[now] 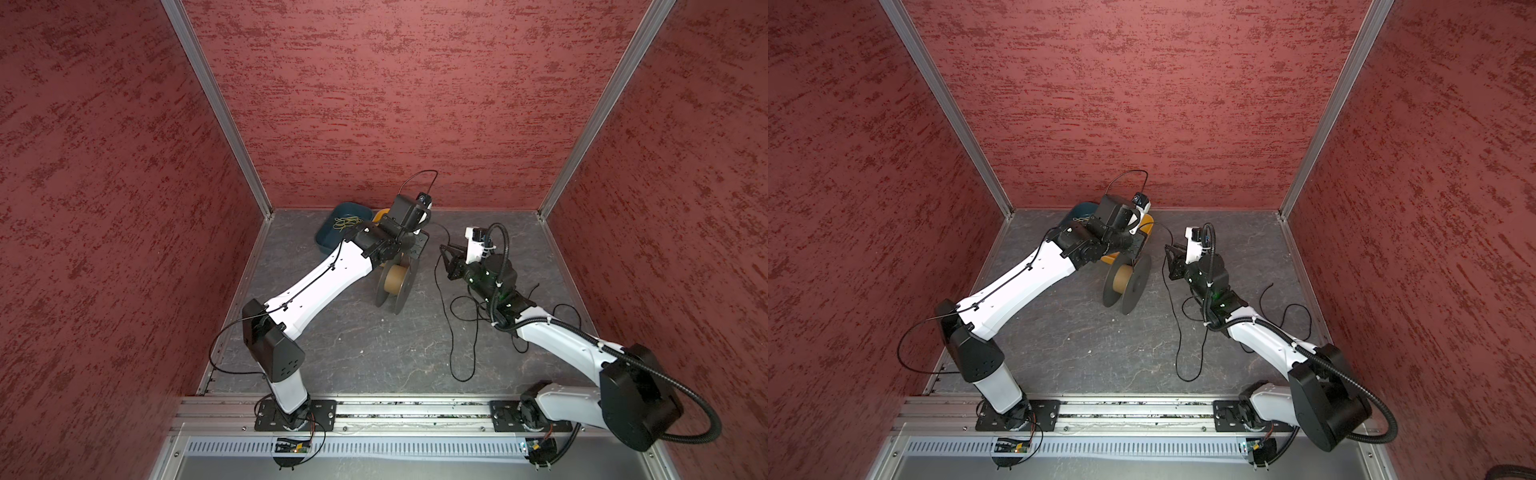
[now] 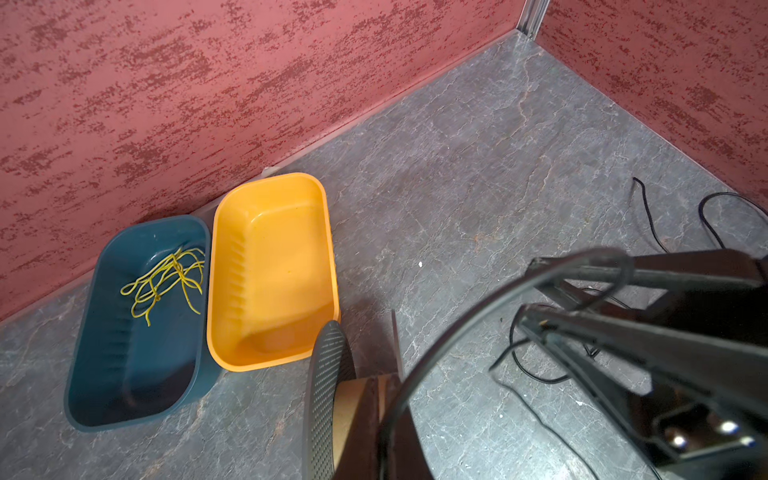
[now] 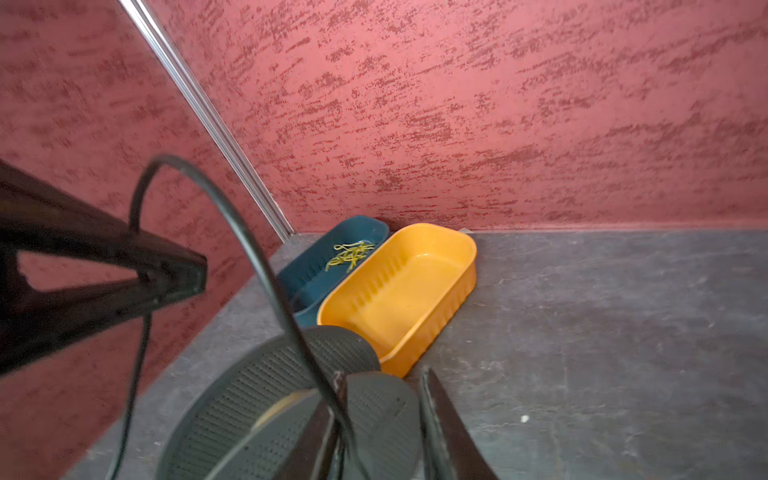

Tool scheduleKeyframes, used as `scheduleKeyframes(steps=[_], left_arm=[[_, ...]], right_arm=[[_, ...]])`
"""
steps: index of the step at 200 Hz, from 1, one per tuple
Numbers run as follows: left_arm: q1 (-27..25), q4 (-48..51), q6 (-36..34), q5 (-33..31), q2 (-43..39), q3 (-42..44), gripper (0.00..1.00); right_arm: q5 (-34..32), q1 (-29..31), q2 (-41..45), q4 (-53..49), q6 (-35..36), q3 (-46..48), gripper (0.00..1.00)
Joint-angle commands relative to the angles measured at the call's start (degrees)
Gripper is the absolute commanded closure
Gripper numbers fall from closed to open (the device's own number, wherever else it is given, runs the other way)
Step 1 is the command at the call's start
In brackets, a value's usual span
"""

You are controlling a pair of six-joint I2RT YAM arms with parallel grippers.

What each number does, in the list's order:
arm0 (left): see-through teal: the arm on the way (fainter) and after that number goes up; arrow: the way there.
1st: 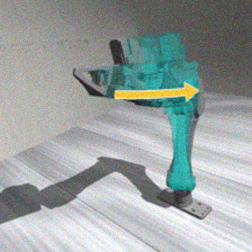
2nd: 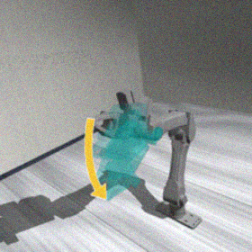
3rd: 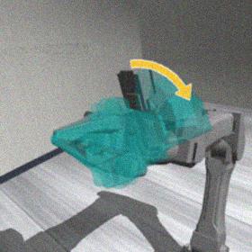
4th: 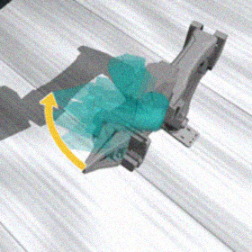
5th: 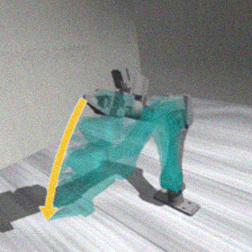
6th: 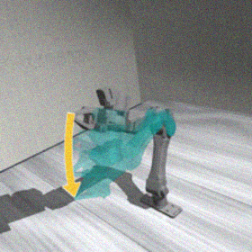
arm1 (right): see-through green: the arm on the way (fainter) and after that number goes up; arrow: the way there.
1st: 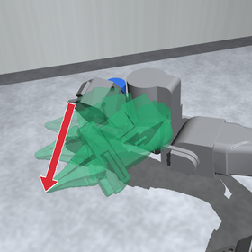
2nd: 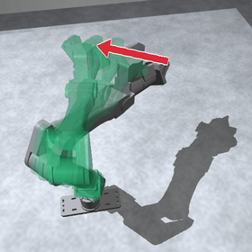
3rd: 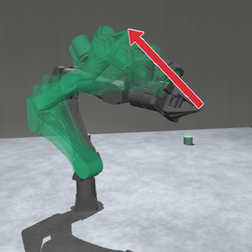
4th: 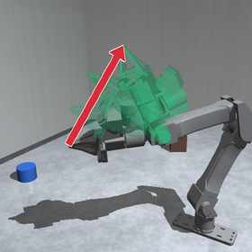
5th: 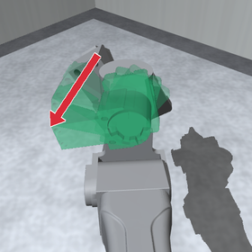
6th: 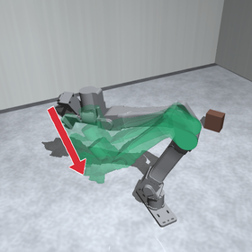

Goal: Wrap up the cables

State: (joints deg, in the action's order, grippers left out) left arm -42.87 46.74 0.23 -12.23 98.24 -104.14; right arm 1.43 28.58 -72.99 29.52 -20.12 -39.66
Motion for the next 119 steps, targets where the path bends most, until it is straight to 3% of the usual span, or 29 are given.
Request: scheduleKeyframes(steps=[1, 14, 52, 63, 86, 119], left_arm=[[0.9, 0.4, 1.9, 1.5, -2.7, 1.5, 1.0], [1.1, 0.2, 2.5, 2.1, -3.4, 2.6, 1.0], [2.1, -1.0, 4.5, 3.9, -5.9, 7.4, 1.0], [2.2, -1.7, 5.0, 4.2, -6.9, 9.5, 0.93], [2.9, -3.2, 6.2, 4.2, -9.9, 14.4, 0.9], [3.9, -4.1, 7.5, 5.8, -14.4, 19.6, 0.69]], right_arm=[[0.8, 0.1, 2.0, 4.1, -0.1, 0.8, 0.88], [1.8, 0.1, 2.8, 3.9, 0.3, 0.8, 1.0], [5.2, 0.1, 4.4, -3.1, 3.6, -3.3, 1.0], [6.9, 0.1, 4.4, -8.1, 5.3, -6.3, 1.0], [12.2, 0.1, 4.0, -16.9, 8.2, -11.7, 1.0], [15.5, 1.3, 2.7, -24.5, 12.0, -15.2, 1.0]])
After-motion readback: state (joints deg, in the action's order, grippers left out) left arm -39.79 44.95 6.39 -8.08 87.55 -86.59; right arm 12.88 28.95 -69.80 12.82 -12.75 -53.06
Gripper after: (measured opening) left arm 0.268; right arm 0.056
